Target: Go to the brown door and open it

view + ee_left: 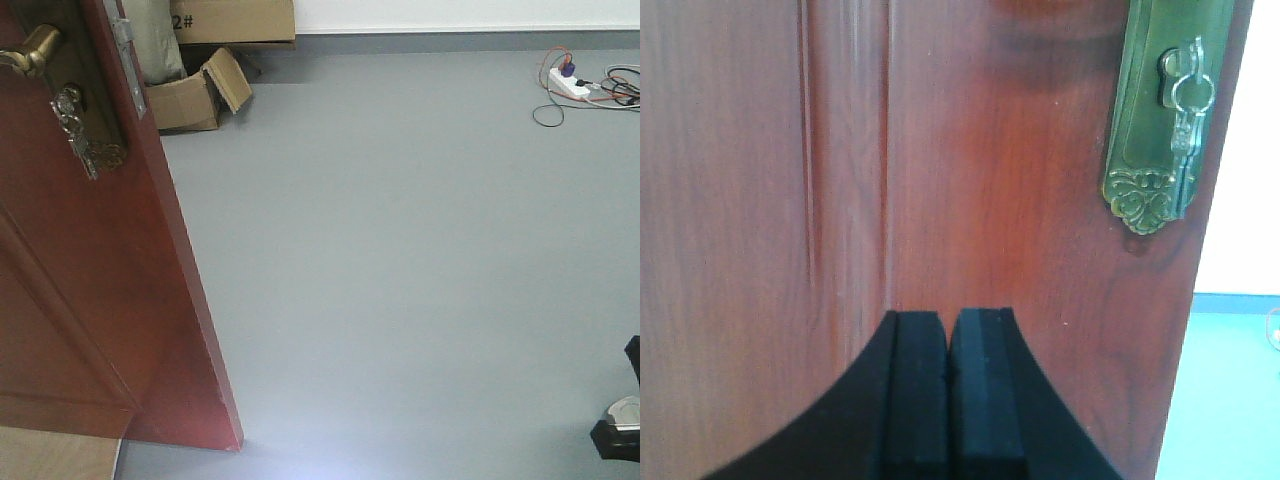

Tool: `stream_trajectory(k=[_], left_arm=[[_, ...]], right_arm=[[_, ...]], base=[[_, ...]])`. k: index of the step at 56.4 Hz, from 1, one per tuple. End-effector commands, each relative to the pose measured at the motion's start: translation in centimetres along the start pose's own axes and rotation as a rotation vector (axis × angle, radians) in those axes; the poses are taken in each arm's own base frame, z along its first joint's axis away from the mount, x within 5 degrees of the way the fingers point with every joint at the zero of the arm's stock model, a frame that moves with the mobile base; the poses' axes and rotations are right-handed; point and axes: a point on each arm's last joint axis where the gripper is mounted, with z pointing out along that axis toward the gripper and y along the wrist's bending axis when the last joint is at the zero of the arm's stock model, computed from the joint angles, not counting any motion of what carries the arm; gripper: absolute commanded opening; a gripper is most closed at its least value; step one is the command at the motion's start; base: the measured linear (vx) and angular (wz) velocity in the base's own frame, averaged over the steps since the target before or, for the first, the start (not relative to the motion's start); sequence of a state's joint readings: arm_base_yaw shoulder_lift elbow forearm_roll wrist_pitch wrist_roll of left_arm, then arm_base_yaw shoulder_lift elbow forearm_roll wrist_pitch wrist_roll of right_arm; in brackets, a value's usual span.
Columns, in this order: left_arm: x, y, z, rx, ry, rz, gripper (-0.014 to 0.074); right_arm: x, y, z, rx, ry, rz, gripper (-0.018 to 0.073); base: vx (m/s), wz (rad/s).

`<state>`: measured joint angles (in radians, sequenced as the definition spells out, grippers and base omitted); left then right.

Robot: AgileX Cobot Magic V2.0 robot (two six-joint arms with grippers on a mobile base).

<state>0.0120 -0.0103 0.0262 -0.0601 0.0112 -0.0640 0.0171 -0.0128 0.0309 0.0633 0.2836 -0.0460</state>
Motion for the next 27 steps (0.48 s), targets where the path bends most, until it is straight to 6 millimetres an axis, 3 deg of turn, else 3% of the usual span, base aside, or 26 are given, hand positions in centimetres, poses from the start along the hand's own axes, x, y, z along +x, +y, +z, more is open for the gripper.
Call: stream_trajectory(k=[1, 27], left_arm=[[-1.42, -0.17, -0.16, 0.017, -0.115, -0.01, -0.0006], [-1.42, -0.17, -0.16, 0.017, -0.115, -0.01, -0.0006]], right_arm=[[-0.63, -0.05, -0.05, 0.006, -0.088, -0.006, 0.0], [-0.63, -0.05, -0.05, 0.006, -0.088, -0.006, 0.0]], base=[[0.0, 0.0], [0.0, 0.0]])
